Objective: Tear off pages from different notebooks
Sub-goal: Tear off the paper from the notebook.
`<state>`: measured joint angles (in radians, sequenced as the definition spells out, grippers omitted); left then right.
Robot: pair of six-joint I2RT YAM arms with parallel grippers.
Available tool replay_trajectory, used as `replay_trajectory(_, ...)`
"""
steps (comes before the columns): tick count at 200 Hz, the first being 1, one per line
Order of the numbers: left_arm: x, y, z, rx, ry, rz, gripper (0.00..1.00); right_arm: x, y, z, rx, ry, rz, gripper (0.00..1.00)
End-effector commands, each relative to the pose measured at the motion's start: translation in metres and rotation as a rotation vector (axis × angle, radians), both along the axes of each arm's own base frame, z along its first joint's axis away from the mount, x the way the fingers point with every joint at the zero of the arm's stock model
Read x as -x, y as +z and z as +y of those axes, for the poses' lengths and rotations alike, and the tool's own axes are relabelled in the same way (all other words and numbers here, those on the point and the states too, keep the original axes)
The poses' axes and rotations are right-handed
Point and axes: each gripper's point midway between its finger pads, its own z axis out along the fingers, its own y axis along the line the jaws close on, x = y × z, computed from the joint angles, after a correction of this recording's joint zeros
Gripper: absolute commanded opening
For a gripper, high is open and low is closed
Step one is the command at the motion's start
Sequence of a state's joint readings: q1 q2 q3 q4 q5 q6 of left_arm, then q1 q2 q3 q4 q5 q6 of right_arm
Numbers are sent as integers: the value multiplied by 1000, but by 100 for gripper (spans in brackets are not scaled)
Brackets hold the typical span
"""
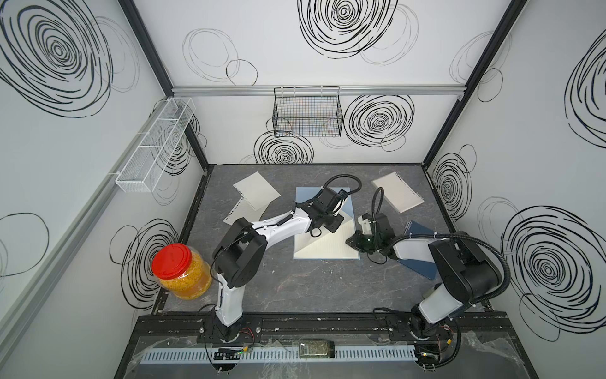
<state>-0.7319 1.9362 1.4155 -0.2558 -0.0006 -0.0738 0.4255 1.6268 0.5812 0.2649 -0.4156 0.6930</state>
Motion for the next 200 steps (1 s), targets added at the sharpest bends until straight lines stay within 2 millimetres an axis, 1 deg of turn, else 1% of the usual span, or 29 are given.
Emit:
replay_trajectory(1,-24,6,30,54,130,-16,0,12,-19,-2,24,-13,63,6)
replay_trajectory(16,-38,3,65,56,228,-29,0,15,-25,-1,34,-12,89,5)
replay_trajectory(27,-47,1,91,103,299,-16,0,17,-27,-1,38,-14,93,4)
replay_trajectory(36,-51,1,103,154,325,4,0,18,-28,-1,39,-15,96,4)
replay_trajectory(48,-51,3,112,178,343,4,0,19,-31,-1,42,-19,101,3)
replay_trajectory(83,-44,5,106,143,305,-9,0,20,-36,1,33,-21,111,3)
replay_trajectory(129,-41,6,96,169,263,16,0,21,-31,6,22,-7,92,4)
replay_trajectory(146,-38,6,94,162,254,26,0,19,-24,7,17,-4,69,6)
replay_trajectory(170,-34,6,94,143,258,37,0,13,-5,14,10,37,5,11)
replay_trajectory(184,-31,9,95,135,264,38,0,9,4,18,43,63,-29,15)
replay_trajectory(200,-29,10,98,116,286,45,0,4,13,25,73,99,-58,16)
